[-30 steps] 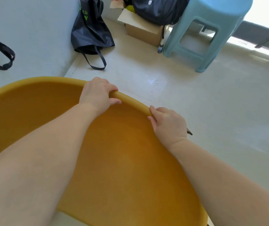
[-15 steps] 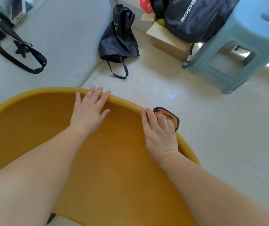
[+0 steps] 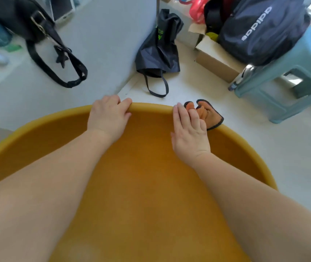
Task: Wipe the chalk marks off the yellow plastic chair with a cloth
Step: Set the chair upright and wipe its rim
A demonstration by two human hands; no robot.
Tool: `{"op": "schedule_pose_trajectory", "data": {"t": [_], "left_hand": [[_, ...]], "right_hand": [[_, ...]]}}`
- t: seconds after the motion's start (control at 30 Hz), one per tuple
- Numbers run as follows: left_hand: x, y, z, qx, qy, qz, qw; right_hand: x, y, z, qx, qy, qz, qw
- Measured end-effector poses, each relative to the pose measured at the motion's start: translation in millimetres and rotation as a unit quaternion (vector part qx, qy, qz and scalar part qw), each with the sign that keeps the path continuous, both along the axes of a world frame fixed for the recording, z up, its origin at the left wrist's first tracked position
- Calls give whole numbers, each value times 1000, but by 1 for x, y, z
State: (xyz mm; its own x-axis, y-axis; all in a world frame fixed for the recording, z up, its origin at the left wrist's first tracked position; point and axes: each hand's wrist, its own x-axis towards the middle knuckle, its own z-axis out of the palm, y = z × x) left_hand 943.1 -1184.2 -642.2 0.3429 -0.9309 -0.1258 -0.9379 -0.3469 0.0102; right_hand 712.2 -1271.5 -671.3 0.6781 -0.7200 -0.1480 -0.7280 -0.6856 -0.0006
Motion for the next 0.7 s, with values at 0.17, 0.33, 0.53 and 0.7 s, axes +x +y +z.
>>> {"op": "schedule_pose_trajectory", "data": {"t": [0.17, 0.33, 0.53, 0.7], "left_hand": [[36, 55, -13, 54, 11, 43, 998], [35, 63, -23, 70, 19, 69, 995], [38, 38, -15, -62, -4, 195, 979], [41, 35, -15, 35, -21, 313, 949]], "right_hand": [[64, -1, -3, 48, -14, -4, 999], [74, 6, -11, 45, -10, -2, 999], [89, -15, -22, 50, -57, 87, 993], [122, -46, -11, 67, -45, 239, 968]]}}
